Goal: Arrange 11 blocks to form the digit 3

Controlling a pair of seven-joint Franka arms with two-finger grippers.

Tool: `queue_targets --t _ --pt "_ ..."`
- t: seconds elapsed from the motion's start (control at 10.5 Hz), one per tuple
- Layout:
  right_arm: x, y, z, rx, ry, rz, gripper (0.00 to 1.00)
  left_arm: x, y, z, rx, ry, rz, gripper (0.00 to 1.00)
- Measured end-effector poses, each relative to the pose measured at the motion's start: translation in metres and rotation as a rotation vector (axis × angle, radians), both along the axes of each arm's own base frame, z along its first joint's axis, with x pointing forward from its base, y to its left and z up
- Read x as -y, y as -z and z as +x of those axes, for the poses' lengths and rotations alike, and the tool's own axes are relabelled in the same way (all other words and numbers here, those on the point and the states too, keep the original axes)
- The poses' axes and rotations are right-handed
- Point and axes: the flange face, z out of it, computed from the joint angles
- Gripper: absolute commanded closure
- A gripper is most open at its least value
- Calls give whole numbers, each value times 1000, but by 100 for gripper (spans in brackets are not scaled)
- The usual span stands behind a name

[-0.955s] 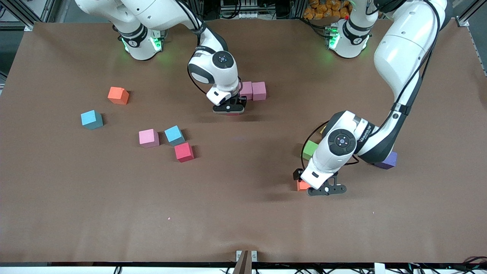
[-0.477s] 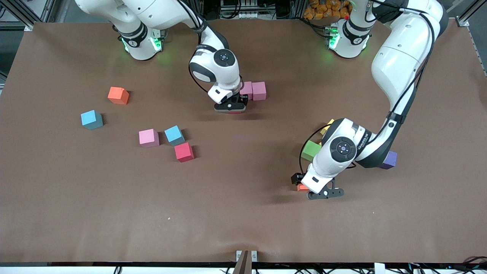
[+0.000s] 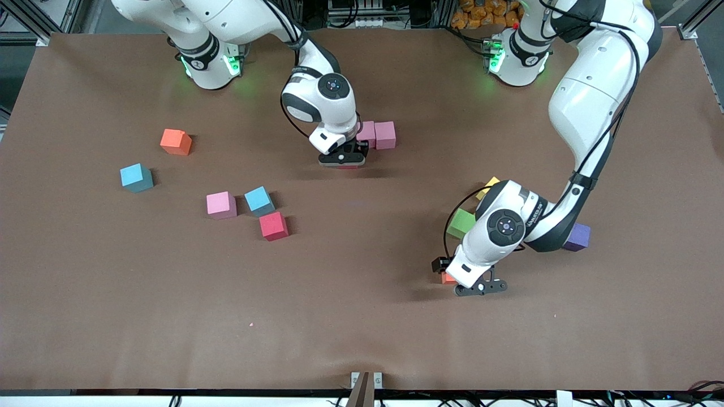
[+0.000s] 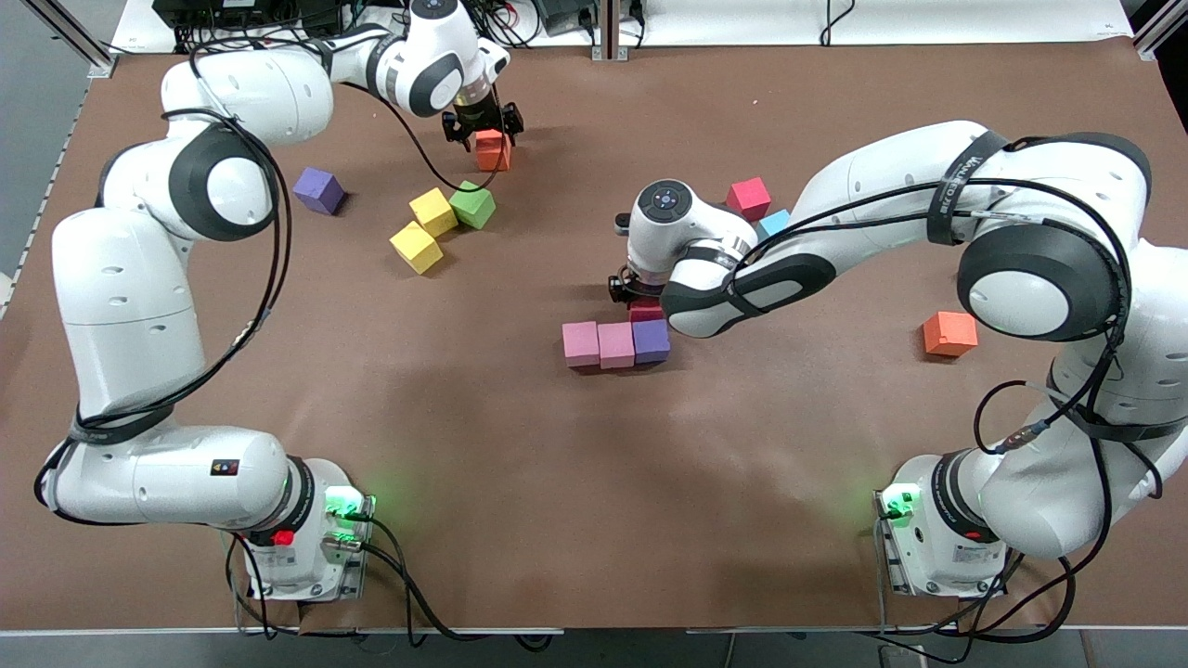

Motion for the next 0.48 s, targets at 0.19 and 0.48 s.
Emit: queue_targets --t 0.19,0.48 --pt "0 1 0 0 -2 -2 51 -5 6 1 -5 -3 9 16" --pt "0 2 -1 -1 -3 -3 46 -7 7 2 -4 1 12 59"
